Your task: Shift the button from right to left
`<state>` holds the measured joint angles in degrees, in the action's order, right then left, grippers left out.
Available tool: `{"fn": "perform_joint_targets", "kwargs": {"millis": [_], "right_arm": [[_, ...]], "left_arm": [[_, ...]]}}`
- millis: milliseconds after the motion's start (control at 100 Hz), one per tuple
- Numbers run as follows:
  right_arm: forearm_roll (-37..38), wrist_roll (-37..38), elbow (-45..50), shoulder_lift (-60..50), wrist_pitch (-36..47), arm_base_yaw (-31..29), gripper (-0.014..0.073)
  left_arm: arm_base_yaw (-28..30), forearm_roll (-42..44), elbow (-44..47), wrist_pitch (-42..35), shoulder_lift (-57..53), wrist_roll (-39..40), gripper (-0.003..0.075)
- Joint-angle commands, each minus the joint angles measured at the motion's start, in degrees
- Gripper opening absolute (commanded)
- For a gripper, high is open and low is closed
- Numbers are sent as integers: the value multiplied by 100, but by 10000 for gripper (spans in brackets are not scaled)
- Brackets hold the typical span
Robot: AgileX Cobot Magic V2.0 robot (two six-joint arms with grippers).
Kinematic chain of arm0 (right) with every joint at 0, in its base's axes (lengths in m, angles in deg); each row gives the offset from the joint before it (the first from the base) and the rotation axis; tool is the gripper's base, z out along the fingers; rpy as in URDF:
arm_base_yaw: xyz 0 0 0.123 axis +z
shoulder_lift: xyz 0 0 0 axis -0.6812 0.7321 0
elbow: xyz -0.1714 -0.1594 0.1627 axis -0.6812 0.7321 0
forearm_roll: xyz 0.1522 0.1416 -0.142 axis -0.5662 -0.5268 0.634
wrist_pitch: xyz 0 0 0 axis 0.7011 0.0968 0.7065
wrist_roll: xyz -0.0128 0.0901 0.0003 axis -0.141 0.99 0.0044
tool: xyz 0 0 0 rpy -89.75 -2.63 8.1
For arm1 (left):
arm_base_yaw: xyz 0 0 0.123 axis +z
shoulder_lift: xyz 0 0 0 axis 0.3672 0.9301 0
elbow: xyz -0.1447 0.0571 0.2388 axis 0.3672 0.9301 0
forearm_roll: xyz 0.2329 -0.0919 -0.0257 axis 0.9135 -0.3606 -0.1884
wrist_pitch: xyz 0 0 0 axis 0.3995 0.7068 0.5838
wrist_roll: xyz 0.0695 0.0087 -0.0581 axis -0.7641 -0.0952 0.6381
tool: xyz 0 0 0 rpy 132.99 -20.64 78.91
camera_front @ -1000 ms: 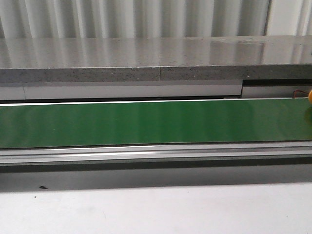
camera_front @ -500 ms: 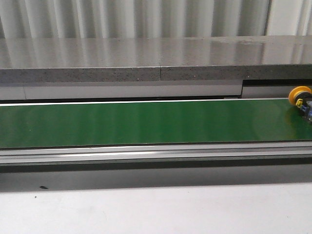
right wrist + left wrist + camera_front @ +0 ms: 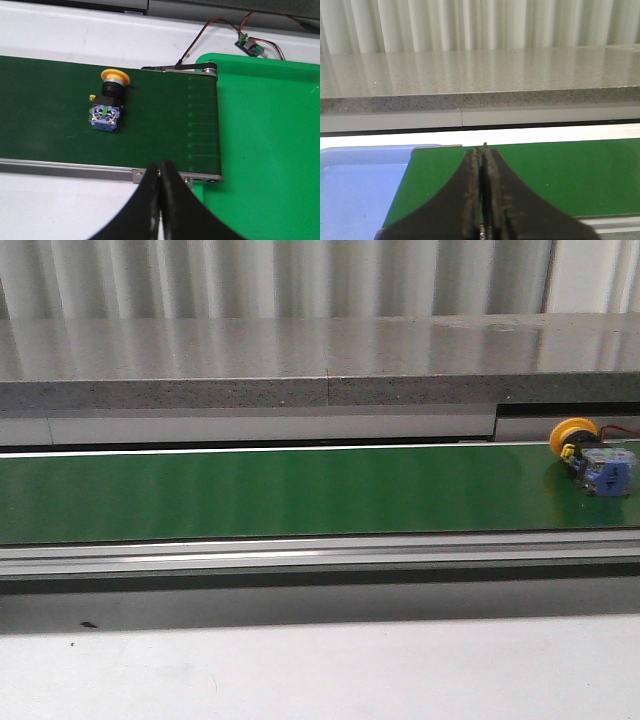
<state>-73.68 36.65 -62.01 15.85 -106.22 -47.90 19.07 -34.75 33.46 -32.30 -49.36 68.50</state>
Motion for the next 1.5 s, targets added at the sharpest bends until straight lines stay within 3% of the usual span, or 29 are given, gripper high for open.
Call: {"fn": "perform_joint_targets", "kwargs": {"millis": [0, 500, 1280, 1490], "right_arm": [[-20, -62, 182, -504, 521, 15, -68], [-45, -62, 1881, -2914, 1271, 15, -68], [-56, -62, 1944, -2975, 1202, 15, -68], [-56, -62, 1944, -2975, 1202, 15, -68]], "left_arm": [[13, -20, 222, -447, -180, 63, -21], [13, -20, 222, -447, -180, 63, -20], [13, -20, -3, -696, -180, 63, -21], [13, -20, -499, 278, -154, 63, -21]]}}
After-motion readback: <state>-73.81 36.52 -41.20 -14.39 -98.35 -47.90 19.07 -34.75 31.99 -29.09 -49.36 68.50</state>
